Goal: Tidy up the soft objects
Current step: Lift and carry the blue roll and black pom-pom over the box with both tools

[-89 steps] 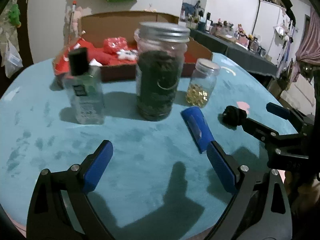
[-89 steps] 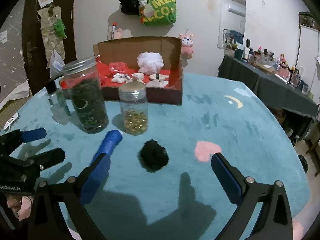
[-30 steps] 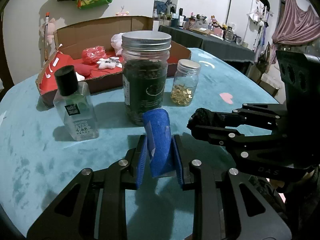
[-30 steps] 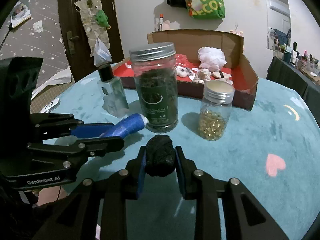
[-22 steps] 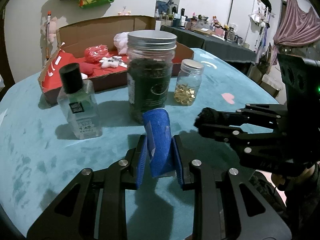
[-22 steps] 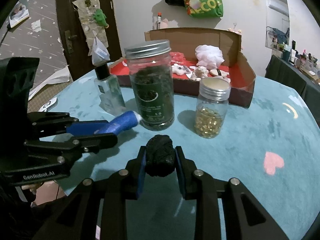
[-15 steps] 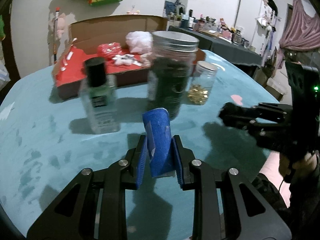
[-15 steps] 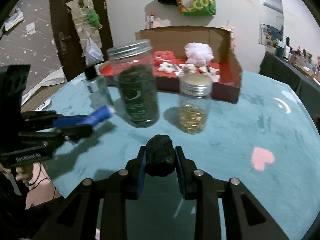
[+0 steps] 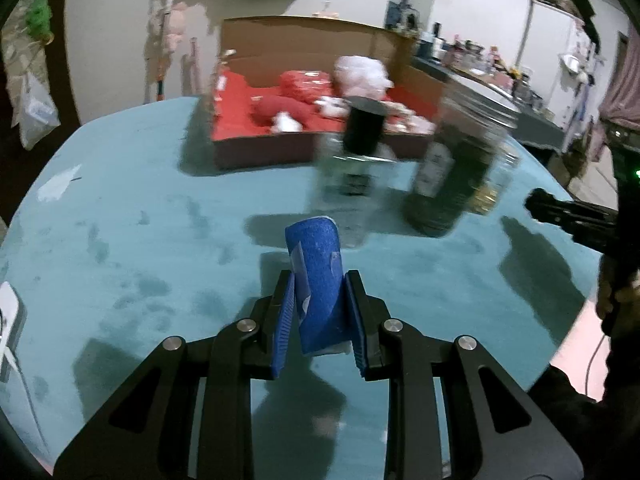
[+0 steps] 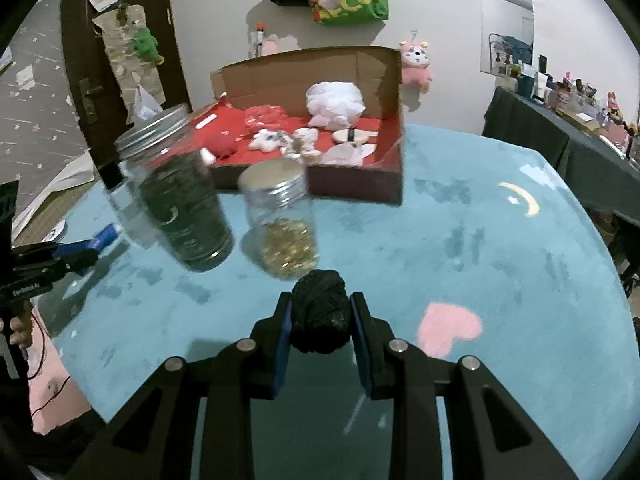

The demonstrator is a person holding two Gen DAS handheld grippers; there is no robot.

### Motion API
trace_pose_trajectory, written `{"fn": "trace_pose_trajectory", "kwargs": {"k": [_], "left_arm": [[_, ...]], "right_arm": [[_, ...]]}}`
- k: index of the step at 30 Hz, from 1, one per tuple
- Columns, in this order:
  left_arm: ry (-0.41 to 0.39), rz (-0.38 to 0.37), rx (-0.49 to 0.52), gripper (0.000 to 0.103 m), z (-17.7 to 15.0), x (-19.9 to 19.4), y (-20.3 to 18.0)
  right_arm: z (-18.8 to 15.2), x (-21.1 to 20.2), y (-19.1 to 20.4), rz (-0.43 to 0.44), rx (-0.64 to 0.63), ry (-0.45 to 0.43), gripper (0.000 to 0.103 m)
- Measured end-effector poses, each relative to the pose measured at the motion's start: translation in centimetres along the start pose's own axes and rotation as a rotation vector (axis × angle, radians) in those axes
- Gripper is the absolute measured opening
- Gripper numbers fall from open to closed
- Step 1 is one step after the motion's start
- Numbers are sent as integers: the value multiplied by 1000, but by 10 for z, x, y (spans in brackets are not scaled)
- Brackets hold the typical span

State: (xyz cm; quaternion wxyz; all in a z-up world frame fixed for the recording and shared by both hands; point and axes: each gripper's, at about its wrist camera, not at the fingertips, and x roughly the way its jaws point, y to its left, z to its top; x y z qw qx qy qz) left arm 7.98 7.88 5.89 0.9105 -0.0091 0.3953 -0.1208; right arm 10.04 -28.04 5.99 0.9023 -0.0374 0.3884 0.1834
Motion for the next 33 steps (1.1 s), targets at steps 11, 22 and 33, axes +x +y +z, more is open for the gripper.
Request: {"fn": "trace_pose_trajectory", "kwargs": {"k": [11,22,33], "left_arm": [[30,25,-22,24,39,21,49],[34,-59,65,24,98,37,56],[84,-164,235,24,164,60,17]], "right_arm": [[44,25,-22,11,-28,35,30],[102,48,-31,143,-67,58,30],[149,85,-9,225,-176,144,31]]}}
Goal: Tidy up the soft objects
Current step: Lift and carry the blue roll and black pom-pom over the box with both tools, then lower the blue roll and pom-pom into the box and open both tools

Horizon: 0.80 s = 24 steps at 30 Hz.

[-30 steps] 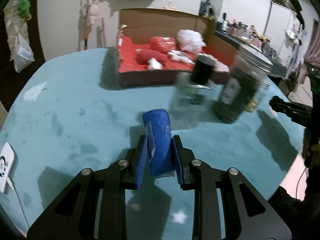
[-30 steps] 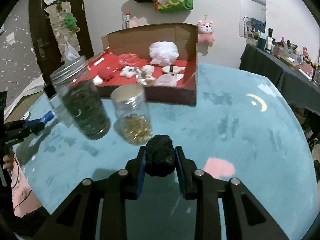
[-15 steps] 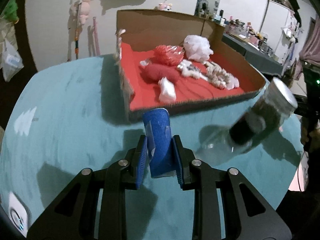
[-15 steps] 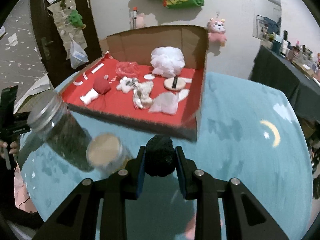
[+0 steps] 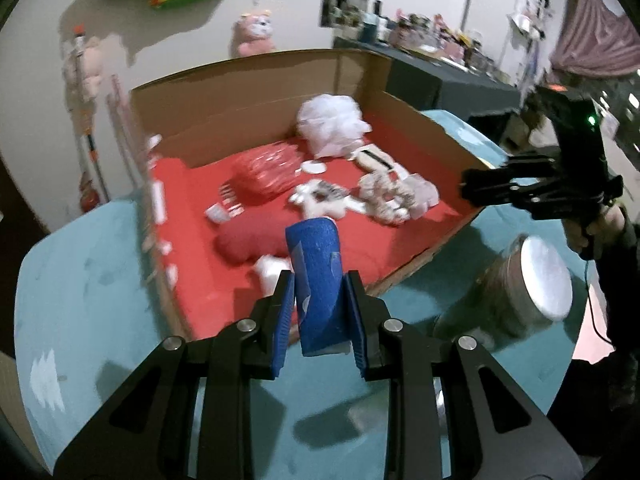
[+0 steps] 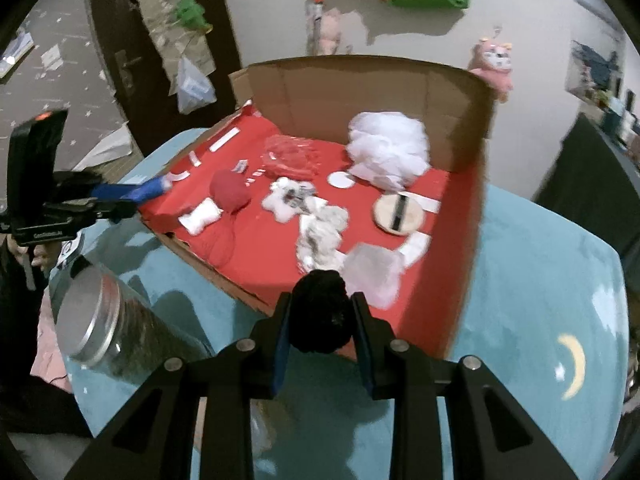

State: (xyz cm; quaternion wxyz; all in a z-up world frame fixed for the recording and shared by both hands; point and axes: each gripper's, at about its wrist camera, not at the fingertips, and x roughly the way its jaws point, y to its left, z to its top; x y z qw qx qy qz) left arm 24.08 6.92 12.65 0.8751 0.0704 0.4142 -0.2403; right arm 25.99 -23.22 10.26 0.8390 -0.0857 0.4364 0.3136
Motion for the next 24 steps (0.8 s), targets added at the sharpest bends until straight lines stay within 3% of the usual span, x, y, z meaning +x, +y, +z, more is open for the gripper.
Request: {"fn": "trace_pose_trajectory", "kwargs": {"k": [10,16,24], "left_arm": [[167,-85,82,24,52,74,-31],[238,-100,88,24,60,102,-33],[279,-80,103,24,60,119,-33]], "right_arm": [[43,61,13,187,-69,167,31],[48,86,4,240,-25,247,31],[50,94,5,258,-17,279,31]]}}
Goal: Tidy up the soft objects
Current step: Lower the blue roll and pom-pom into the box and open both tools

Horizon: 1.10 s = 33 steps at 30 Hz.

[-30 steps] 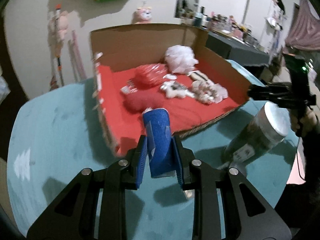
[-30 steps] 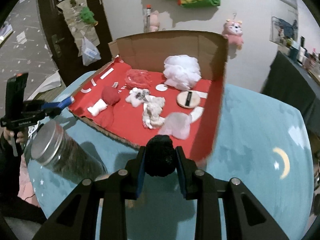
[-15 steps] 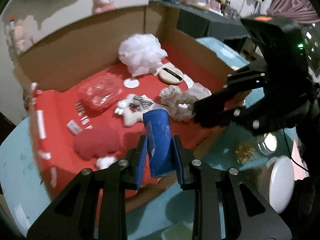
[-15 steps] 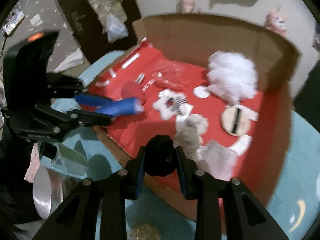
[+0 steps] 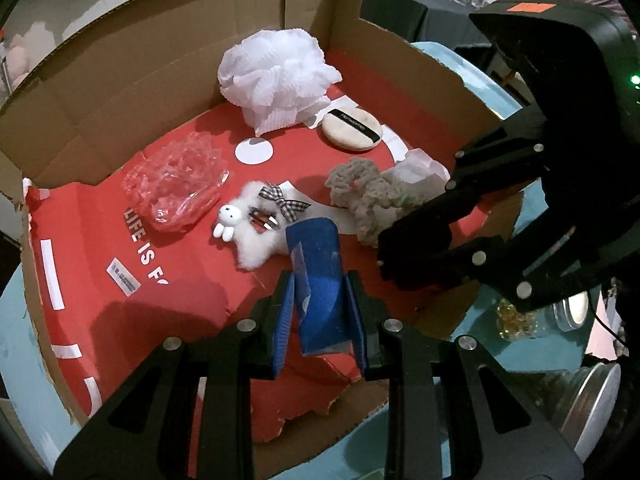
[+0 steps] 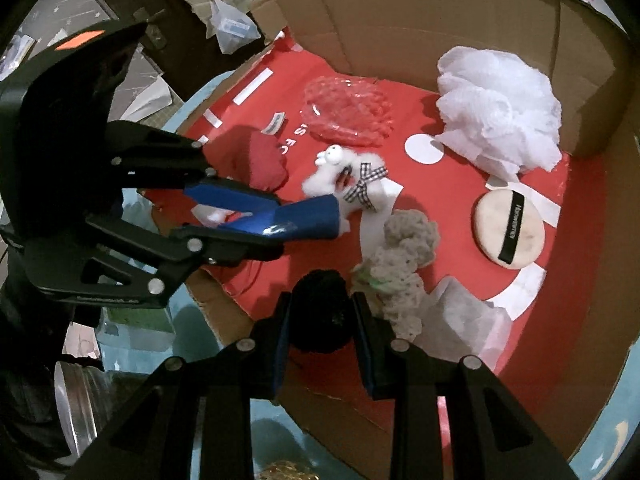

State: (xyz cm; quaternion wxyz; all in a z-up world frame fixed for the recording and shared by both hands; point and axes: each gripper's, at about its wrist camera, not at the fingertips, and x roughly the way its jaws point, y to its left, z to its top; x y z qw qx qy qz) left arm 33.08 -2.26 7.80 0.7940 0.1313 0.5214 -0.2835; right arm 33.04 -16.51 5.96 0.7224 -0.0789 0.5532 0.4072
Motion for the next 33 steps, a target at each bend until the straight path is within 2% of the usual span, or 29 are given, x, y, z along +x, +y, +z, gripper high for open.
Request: {"fn": "trace_pose_trajectory", "kwargs": {"k": [16,21,29,32,33], "left_arm": [[10,35,23,24,5,16,0],[6,27,13,24,6,17,3],[4,18,-6,25,3,13,8],[4,8,-14,28,2,13,9],[2,3,-18,35,2,12,9]], "right_arm": [[15,15,9,-84,-48,24,33],[16,15,11,-92,-61,20,41],[15,9,12,-91,-61,3,47],[13,3,12,-91,-57,-11,49],[12,0,11,-93,-52,-18,51]]}}
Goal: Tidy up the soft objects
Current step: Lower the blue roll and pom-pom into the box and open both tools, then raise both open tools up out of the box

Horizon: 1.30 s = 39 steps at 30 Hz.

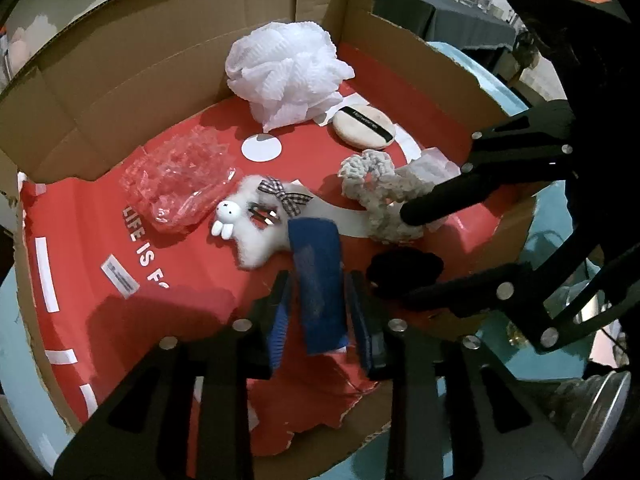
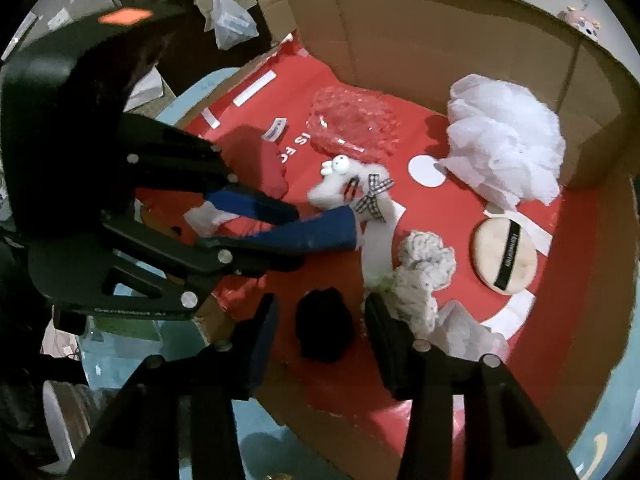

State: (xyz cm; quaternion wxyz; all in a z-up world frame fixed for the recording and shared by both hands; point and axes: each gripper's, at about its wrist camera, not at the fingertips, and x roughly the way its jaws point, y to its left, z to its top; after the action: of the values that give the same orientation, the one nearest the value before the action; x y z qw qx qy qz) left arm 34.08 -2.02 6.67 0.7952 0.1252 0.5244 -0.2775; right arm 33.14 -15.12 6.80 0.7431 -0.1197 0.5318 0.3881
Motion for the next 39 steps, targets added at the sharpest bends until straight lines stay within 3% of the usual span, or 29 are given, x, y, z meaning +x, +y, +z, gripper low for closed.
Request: {"fn": "trace_pose_trajectory", "kwargs": {"k": [1,2,3,7,10,14,18,22,24,30,39], "left_arm": [[-5,-4,-6,45,0,-1,0],[-12,-6,-11,66,0,-2,0],[-26,-7,-16,71,0,-5,0],[-86,-5,-22,71,0,-20,-5],[-115,-11,-43,71,-3,-35,-7],[-158,19,-87,71,-12,-57,-8],[-196,51,-143,75,-26,-74,-8],[-251,130,-185,75,-43,-89,-10],[-282,129,-215,75,-51,-96,-10],[-335,137,-274,75,-73,-109,-16],[-329,184,-324,76,-89,-98,-26]], "right_arm": [[-2,-4,-2,-4,5,-5,51],[-3,-7,-3,-9,10,-11,52],[-5,-11,-5,-11,18,-19,52],[-10,-26,-7,-23,38,-49,54],[-14,-41,-6,-52,57,-90,62],[-24,-66,0,-108,94,-169,80],[-38,-86,10,-226,155,-245,97],[-52,-98,25,-384,186,-311,99],[-58,-102,30,-419,201,-342,103],[-79,-107,39,-495,260,-405,103],[-96,-89,35,-530,330,-394,103]]}}
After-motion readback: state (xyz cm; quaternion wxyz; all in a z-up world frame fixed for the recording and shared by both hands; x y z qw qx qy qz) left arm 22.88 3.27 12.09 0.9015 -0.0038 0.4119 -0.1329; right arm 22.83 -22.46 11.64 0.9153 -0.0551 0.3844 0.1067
